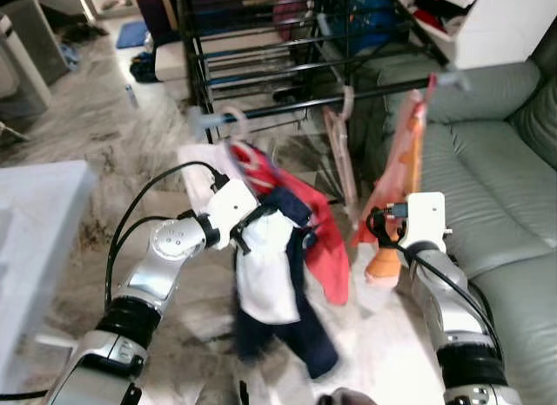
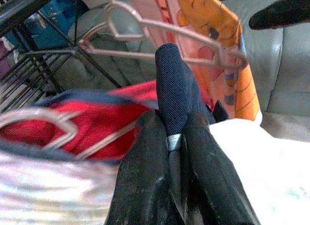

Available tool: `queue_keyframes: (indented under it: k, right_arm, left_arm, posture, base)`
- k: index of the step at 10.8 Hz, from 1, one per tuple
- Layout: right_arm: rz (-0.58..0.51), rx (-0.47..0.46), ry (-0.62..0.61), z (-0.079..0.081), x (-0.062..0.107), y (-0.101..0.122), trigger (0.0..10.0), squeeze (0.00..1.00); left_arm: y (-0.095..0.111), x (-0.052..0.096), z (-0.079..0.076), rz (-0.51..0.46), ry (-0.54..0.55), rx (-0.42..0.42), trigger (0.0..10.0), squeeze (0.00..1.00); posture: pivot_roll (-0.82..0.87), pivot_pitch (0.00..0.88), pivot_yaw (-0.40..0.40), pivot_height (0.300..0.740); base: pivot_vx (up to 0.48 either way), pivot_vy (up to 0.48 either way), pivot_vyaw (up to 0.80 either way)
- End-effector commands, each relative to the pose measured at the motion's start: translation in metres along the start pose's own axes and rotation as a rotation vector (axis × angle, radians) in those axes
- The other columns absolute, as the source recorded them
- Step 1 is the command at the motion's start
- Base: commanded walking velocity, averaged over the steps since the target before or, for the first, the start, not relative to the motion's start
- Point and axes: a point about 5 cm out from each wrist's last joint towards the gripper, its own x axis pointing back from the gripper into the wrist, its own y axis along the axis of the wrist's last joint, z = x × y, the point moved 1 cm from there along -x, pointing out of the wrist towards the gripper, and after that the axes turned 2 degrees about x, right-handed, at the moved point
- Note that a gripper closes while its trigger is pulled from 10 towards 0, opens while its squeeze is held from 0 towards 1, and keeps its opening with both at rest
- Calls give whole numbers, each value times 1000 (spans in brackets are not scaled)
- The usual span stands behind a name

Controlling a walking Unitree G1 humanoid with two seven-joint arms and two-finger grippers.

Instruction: Hang hanger

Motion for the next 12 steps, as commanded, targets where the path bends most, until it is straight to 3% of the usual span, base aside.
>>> queue_keyframes:
  k: [1, 3, 5, 7, 12]
  right_arm:
    - [-12, -1, 7, 5, -2, 3, 10000, 0]
    - [-32, 14, -26, -1, 0, 4, 10000, 0]
    - [-44, 23, -55, -4, 1, 3, 10000, 0]
    - [-52, 38, -116, -13, 1, 4, 10000, 0]
    - [-106, 68, -139, -18, -1, 12, 10000, 0]
  left_arm:
    - [7, 4, 9, -19, 22, -10, 10000, 0]
    - [9, 1, 5, -34, 21, -9, 10000, 0]
    - [8, 5, -4, -88, 17, 7, 10000, 0]
    - [10, 7, -2, -117, 46, 38, 10000, 0]
    - [25, 3, 5, -197, 96, 64, 10000, 0]
  posture:
    - [-96, 37, 56, 740]
    - [-98, 38, 56, 740]
    - [-98, 38, 56, 740]
    - [-98, 37, 48, 740]
    - [-107, 44, 47, 740]
  base:
    - [0, 480, 0]
    - [0, 480, 0]
    - [0, 0, 0]
    - [0, 0, 0]
    - [374, 0, 0]
